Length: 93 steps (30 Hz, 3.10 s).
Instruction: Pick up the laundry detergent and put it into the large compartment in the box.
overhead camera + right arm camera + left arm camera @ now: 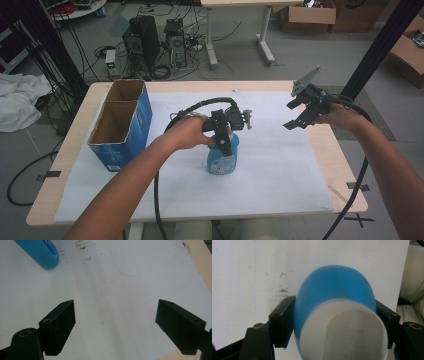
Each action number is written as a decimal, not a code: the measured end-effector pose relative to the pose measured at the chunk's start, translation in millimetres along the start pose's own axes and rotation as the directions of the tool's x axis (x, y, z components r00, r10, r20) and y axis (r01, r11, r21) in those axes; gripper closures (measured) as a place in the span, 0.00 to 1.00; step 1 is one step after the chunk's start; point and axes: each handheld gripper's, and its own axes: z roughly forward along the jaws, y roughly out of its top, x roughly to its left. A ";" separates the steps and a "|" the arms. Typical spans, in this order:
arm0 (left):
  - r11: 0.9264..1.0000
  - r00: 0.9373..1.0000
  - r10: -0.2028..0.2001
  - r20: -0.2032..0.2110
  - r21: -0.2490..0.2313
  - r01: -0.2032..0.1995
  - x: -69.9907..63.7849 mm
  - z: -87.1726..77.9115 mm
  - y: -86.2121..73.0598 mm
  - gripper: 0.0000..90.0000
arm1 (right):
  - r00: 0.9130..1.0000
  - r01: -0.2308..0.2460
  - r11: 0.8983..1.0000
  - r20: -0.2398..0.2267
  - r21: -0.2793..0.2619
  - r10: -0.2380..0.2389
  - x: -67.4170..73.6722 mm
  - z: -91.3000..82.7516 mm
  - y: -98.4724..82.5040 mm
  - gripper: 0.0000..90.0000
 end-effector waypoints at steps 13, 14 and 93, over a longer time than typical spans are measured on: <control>1.000 1.000 0.002 0.010 0.000 -0.002 0.2 -0.3 -0.4 0.41 | 1.000 0.000 1.000 -0.002 0.004 0.000 0.2 0.4 0.4 0.18; 1.000 1.000 0.004 0.008 0.000 -0.004 0.4 -0.3 -0.3 0.41 | 1.000 0.000 1.000 -0.002 0.003 0.000 0.2 0.6 0.5 0.18; 0.788 0.767 -0.615 -0.180 -0.141 0.599 34.1 -206.5 -41.8 0.42 | 0.999 0.034 0.999 -0.009 -0.001 -0.034 12.1 -2.1 10.5 0.19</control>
